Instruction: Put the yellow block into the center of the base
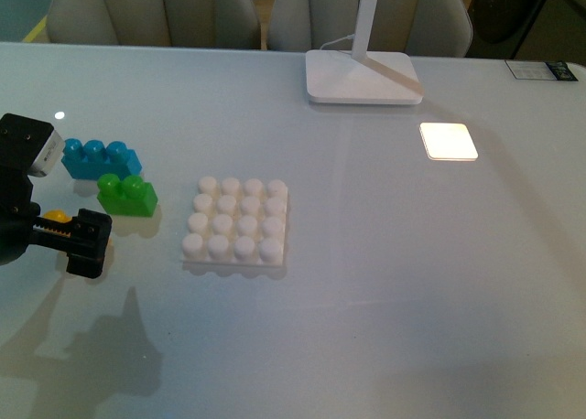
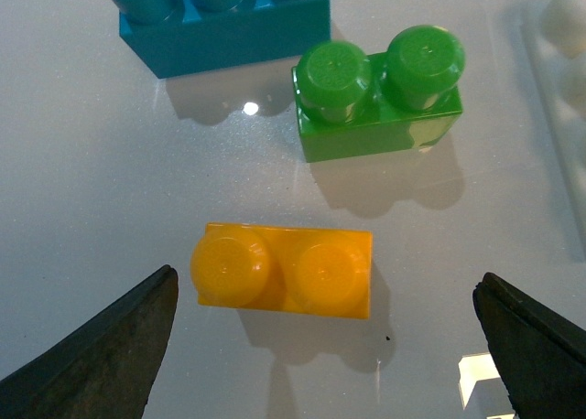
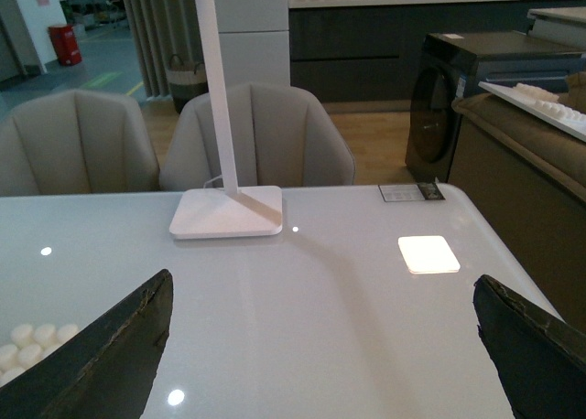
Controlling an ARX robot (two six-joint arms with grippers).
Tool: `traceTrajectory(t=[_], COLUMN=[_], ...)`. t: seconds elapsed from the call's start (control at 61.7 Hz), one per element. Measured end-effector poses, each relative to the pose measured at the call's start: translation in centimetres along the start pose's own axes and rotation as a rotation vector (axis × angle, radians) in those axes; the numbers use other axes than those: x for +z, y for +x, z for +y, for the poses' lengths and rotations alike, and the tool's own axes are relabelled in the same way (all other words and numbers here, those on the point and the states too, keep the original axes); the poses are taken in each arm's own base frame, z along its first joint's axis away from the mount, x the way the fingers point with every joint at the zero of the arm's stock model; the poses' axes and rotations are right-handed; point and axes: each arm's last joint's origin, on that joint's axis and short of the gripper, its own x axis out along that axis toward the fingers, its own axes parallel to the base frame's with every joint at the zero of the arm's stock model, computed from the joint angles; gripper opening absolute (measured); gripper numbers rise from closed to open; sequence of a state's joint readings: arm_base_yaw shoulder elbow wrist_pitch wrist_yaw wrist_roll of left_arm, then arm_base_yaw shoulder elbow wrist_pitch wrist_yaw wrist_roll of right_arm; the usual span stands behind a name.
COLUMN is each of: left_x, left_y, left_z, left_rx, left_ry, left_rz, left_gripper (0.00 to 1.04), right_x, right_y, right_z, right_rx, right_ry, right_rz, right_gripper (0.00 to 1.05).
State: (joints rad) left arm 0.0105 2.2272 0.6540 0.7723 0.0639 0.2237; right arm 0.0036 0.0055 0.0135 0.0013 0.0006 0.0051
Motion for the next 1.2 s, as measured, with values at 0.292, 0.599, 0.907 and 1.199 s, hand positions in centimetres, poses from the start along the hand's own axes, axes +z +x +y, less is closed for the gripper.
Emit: traceTrajectory(t=[0.292,0.599,0.907,1.199], left_x=[0.0,-0.4,-0.5,-0.5], left_y=[0.8,1.6,2.5,3.0], left_z=[0.7,0.9,1.3,1.4], left_rx=[-0.002,-0.021,-0.017,-0.018], left_ry=[-0.002,0.000,-0.007,-0.009], left_rz=[0.010,0.028,0.042,0.048], left_gripper=[0.97,0.97,0.97,0.97], right_x=[0.0,0.0,0.0,0.0], right_y=[0.0,0.0,0.0,0.0], right_z=[0.0,0.0,0.0,0.0], right_rx=[0.000,0.000,0.000,0.000], right_ry=[0.000,0.000,0.000,0.000], right_rz=[0.000,0.000,0.000,0.000], right_gripper=[0.96,0.96,0.96,0.96])
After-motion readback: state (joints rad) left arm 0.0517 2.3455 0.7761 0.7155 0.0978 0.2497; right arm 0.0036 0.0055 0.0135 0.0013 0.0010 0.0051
